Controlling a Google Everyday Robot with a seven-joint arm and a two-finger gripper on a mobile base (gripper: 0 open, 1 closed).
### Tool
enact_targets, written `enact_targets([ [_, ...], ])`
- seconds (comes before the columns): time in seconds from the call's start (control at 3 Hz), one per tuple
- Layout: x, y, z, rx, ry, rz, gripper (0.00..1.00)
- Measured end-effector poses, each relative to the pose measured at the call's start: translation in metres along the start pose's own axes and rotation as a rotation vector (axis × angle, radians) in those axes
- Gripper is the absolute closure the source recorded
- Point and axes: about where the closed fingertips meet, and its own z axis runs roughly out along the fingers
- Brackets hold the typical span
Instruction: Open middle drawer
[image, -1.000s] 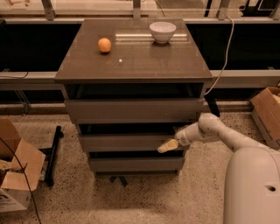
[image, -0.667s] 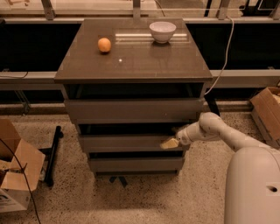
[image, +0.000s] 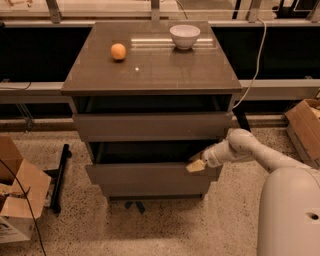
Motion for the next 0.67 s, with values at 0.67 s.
enact_targets([
  [0.67,0.0004,0.0012,0.0021,-0.004,0.001,0.0,0.83],
])
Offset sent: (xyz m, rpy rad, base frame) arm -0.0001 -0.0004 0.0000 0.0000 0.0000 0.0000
